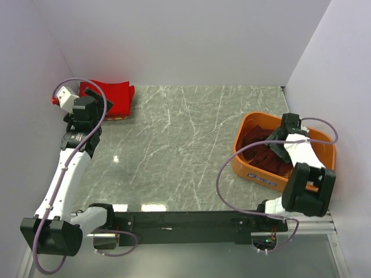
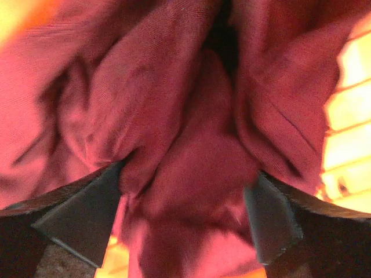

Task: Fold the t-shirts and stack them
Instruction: Grab the tshirt from the pile, then move the tshirt to the center of the board

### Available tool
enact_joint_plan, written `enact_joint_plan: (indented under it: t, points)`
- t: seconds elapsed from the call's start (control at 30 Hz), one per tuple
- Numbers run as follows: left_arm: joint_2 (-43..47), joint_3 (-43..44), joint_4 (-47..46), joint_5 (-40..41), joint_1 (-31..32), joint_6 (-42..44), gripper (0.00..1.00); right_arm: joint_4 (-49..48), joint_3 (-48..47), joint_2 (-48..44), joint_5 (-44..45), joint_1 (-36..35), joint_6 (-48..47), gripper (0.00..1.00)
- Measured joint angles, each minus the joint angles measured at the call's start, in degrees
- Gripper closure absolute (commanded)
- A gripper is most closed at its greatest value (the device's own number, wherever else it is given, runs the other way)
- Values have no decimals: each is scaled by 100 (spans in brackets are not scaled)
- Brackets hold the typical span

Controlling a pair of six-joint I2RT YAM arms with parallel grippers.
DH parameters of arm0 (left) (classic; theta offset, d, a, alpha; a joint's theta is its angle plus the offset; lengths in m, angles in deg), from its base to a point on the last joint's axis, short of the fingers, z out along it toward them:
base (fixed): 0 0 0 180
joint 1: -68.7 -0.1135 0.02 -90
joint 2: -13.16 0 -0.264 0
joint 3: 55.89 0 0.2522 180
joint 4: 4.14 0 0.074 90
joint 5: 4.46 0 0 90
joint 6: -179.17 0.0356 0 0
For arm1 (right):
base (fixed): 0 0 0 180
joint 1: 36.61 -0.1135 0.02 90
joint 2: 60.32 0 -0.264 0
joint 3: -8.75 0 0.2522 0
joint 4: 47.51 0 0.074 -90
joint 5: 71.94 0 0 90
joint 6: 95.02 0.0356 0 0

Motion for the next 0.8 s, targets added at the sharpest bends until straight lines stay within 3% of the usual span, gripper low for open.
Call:
enact_joint_plan:
  t: [0.07, 0.13, 0.17, 0.2, 0.23, 0.3, 0.33, 0.57, 0.8]
  points:
    - [-4, 0, 15, 9, 0, 31, 1, -225, 131, 284, -74, 0, 50, 19]
    - [-4, 0, 33, 22, 0, 37, 1, -393, 221, 466, -142, 0, 70, 29]
    - [-4, 0, 35, 26, 0, 37, 1, -487, 264, 529, -170, 0, 83, 38]
    - [-4, 0, 37, 28, 0, 39, 1, -575, 308, 557, -205, 0, 72, 61]
    - [-4, 0, 35, 37, 0, 39, 1, -656, 354, 560, -225, 0, 68, 74]
    - [-2, 0, 33, 50, 0, 48, 1, -785, 435, 527, -291, 0, 33, 95]
    - [-2, 0, 33, 48, 0, 63, 1, -809, 468, 472, -330, 11, 44, 99]
    - [9, -24, -66, -13, 0, 153, 1, -479, 302, -822, -586, 24, -13, 100]
    - [70, -85, -138, -240, 0, 225, 0, -136, -1263, -2096, -1207, -13, -74, 100]
